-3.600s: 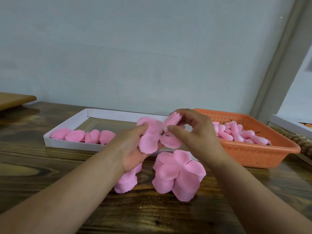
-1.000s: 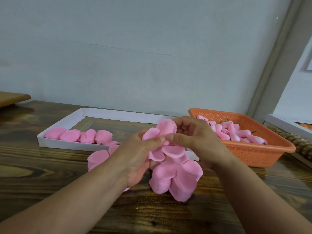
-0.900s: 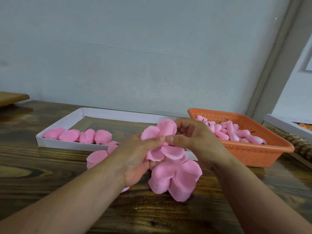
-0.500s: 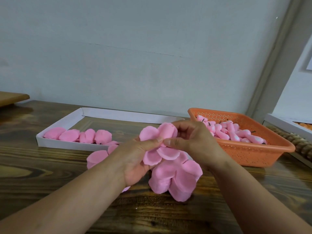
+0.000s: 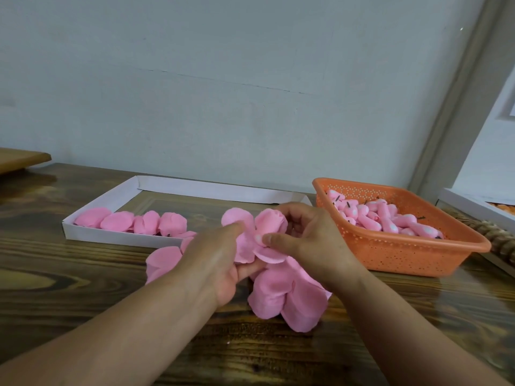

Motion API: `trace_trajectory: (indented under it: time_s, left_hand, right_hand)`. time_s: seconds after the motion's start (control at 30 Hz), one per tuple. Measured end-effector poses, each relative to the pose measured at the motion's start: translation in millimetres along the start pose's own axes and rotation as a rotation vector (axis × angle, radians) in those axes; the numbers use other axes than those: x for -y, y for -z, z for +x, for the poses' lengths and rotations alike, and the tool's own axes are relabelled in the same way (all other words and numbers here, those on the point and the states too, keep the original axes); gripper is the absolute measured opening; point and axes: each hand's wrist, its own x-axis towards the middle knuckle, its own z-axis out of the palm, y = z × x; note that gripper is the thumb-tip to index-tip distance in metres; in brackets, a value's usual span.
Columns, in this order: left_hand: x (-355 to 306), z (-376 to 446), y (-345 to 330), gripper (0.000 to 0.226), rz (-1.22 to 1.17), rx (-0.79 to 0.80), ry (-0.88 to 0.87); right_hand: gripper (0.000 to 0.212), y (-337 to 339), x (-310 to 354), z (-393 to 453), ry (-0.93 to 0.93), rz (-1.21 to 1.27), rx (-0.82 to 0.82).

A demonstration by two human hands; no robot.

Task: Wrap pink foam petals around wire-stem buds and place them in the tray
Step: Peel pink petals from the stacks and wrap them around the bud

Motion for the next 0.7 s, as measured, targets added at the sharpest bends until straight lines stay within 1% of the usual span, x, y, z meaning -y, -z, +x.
trace_trajectory:
  time_s: [0.1,0.2,0.3,0.4,0.53,0.7]
  left_hand:
    - [-2.1,-1.9,1.0,0.026,0.02,-0.028,0.012]
    - [-2.3,-2.5,-2.1,0.02,0.128,-0.003,-0.013]
    - [0.6,-1.6,-2.8,0.02,0.254,0.019,-0.092]
    - [2.8,-3.2,-2.4,0.021,0.309,0.054,-0.151]
    - [5.2,-4.5,-3.1,0.025,0.335,0.095,-0.17]
    - [8.8,-3.6,-2.8,0.029,0.41,0.128,-0.184]
  right_hand:
    - [0.023,2.7,1.9,-0.7,0.021,-0.028,0.073]
    - [0.027,6.5,5.1,-1.1,0.048,-0.056,0.11]
    - [0.034,8.7,8.4,-0.4,0.075,-0.094,0.107]
    - [0.036,9.3,10.0,0.1,0.087,-0.147,0.094]
    - [0.025,10.1,9.2,1.0,0.059,-0.143,0.03]
    - [0.022,10.7,7.1,2.2,0.051,-0.165,0.02]
